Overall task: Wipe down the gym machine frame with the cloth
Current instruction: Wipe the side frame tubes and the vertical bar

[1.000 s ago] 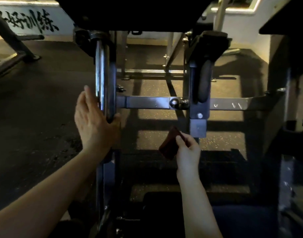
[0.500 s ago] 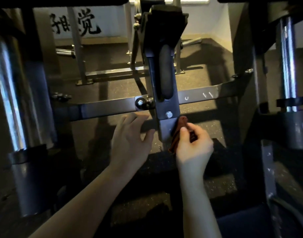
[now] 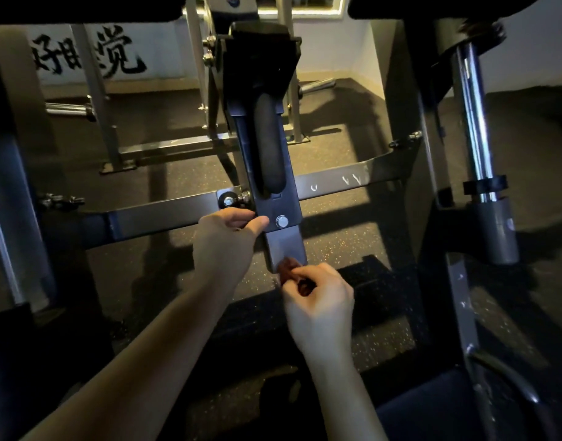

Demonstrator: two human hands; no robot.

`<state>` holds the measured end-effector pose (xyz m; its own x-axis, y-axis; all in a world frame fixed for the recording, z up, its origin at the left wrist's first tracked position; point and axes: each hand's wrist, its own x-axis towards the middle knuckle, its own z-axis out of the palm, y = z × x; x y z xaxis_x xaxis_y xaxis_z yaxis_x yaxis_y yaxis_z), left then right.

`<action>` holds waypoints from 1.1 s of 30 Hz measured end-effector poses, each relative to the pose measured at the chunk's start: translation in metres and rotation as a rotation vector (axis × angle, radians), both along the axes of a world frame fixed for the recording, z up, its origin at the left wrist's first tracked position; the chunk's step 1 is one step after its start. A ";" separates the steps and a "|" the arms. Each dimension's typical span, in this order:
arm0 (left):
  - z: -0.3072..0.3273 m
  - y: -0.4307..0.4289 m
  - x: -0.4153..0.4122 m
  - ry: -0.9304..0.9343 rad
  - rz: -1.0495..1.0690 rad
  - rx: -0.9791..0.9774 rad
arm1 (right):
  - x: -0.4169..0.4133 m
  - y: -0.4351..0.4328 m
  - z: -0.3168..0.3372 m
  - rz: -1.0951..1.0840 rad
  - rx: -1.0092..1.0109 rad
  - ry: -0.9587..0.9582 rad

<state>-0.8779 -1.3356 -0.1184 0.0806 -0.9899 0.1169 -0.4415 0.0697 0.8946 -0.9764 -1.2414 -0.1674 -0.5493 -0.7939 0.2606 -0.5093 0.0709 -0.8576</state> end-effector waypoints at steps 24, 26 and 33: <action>0.070 -0.014 0.006 -0.602 -0.178 -0.739 | -0.058 -0.010 0.031 -0.224 -0.053 -1.162; 0.080 -0.026 -0.001 -0.716 -0.248 -0.866 | -0.075 -0.022 0.027 -0.308 -0.044 -1.198; 0.092 -0.071 -0.034 -1.161 -0.470 -0.905 | -0.115 -0.109 0.039 -0.189 -0.002 -0.802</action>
<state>-0.9123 -1.4064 -0.0263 -0.7635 -0.4657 0.4473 -0.6248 0.7078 -0.3296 -1.0916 -1.3506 -0.1284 -0.6934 -0.6694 -0.2667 0.2786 0.0923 -0.9560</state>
